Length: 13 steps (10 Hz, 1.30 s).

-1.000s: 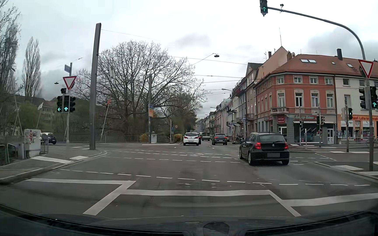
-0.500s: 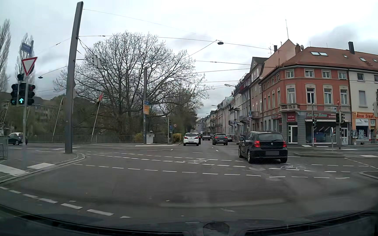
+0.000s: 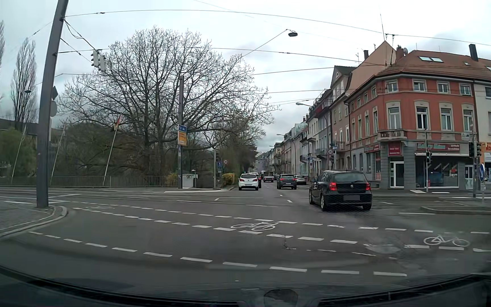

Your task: Follow the waypoints while adhering to traffic rules and regulations

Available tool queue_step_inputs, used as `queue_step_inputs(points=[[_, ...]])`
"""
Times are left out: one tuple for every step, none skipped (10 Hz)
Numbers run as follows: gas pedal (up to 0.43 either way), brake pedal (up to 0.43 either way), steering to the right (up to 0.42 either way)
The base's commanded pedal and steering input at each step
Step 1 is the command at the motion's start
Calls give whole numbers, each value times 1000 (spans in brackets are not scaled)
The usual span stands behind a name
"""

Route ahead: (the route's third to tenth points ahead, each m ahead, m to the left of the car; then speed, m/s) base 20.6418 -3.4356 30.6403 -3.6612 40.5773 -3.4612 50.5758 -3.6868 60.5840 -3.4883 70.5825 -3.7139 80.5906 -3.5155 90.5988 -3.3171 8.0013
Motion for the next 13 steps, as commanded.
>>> queue_step_inputs(points=[[98,0,-1],[98,0,-1],[98,0,-1],[98,0,0],[98,0,0],[98,0,0],[98,0,0],[98,0,0],[98,0,0],[98,0,0],[98,0,0],[98,0,0],[98,0,0]])
